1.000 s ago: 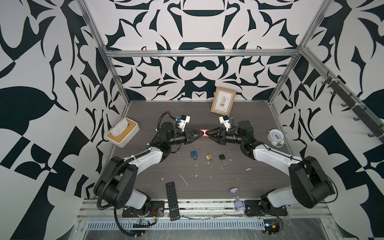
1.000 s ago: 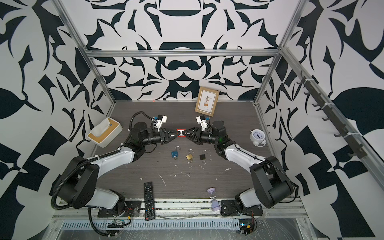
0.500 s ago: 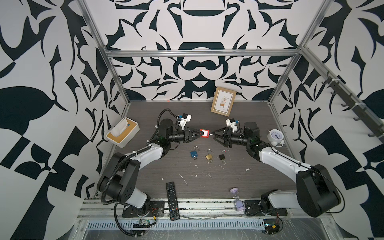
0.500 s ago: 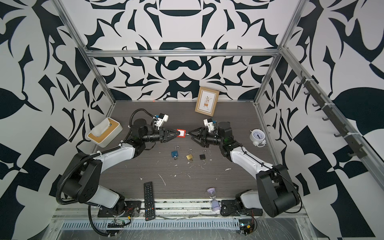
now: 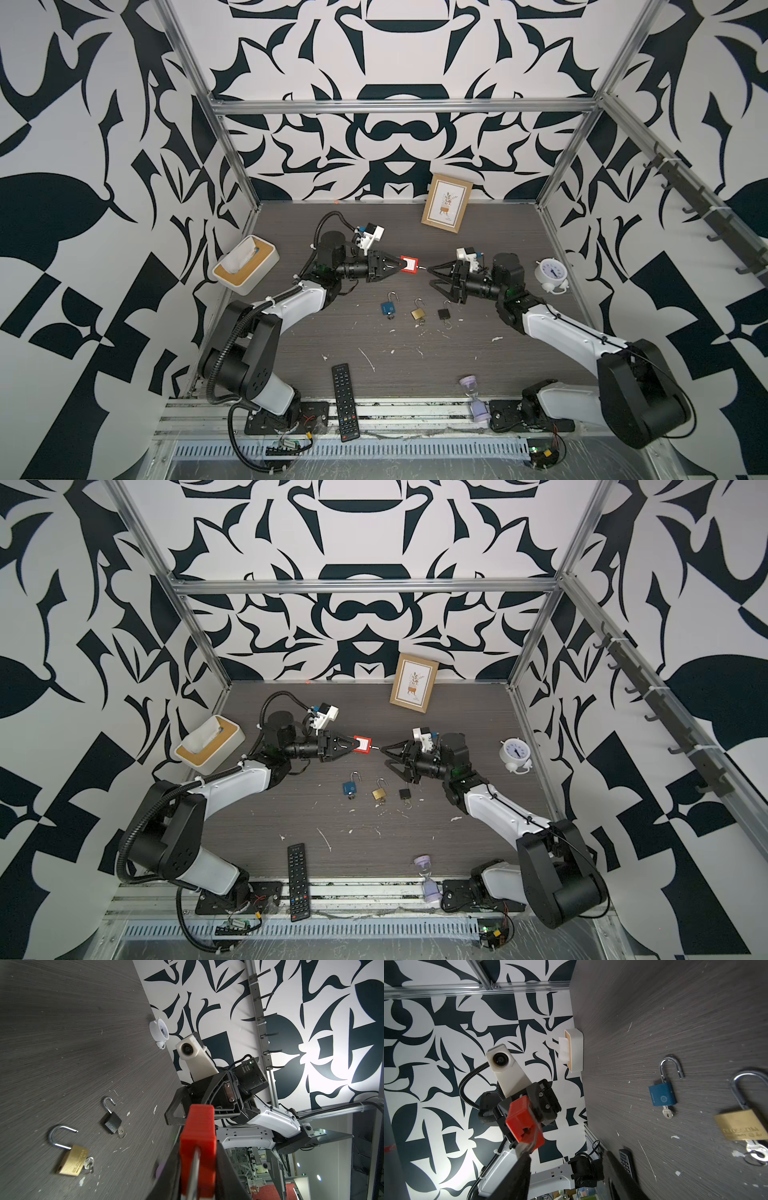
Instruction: Lock with the key
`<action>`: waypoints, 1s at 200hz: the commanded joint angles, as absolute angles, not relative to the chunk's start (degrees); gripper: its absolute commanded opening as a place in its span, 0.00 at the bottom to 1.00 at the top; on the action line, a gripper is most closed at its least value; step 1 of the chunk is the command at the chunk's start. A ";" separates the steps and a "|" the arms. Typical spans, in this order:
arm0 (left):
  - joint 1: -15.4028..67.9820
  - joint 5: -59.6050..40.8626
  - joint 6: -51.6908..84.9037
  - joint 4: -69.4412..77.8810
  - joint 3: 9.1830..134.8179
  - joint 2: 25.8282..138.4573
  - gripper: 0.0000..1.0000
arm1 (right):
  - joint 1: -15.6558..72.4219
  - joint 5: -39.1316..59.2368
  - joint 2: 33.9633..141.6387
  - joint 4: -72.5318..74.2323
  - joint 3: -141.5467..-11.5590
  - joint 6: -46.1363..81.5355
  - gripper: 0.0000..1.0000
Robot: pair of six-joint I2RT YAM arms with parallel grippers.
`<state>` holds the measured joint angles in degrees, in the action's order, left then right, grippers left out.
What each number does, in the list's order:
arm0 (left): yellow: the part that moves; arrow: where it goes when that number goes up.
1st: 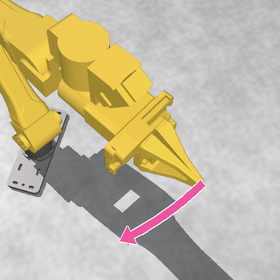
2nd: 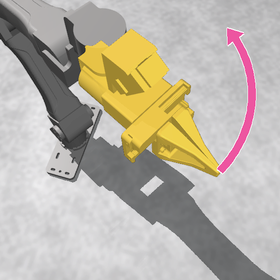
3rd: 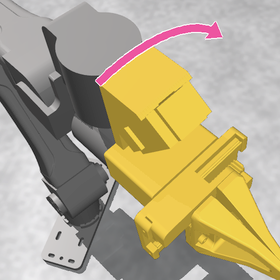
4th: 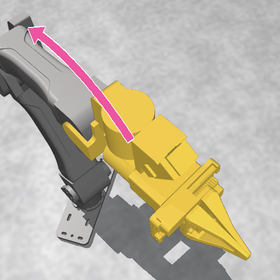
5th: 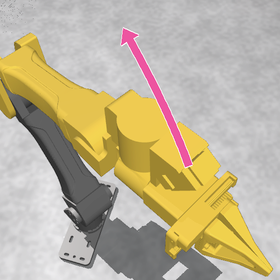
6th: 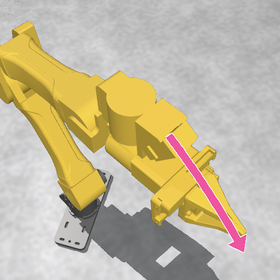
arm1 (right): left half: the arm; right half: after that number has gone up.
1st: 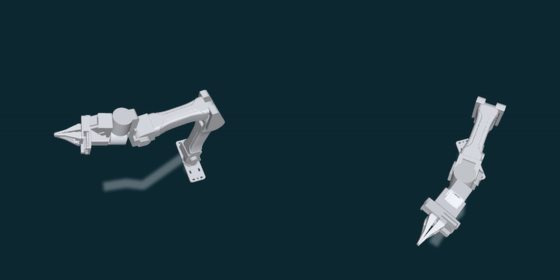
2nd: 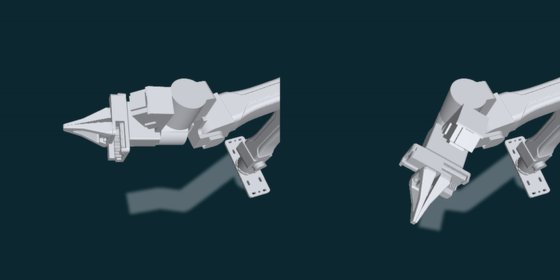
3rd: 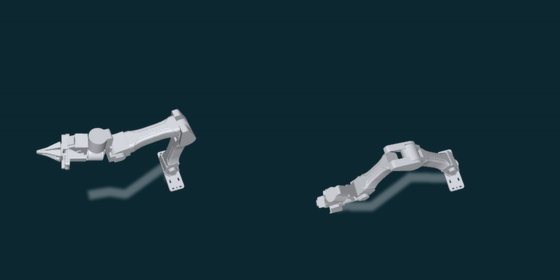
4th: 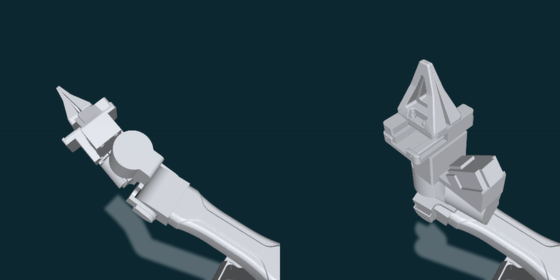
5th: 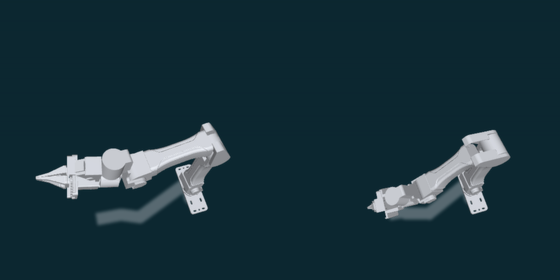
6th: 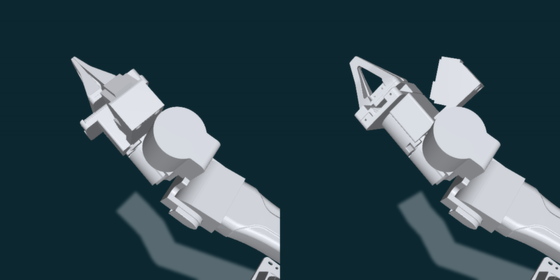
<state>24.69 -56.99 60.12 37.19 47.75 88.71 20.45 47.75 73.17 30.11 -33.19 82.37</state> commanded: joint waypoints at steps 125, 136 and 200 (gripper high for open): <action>24.52 -58.21 61.22 40.47 48.53 89.46 0.00 | 21.79 45.49 85.19 69.06 -31.51 104.23 0.43; 24.52 -58.21 61.60 40.85 48.58 89.65 0.00 | 21.93 45.24 85.64 70.31 -31.43 104.81 0.43; 24.58 -57.66 61.47 39.77 48.87 90.18 0.00 | 23.20 44.95 88.08 74.79 -31.55 107.05 0.35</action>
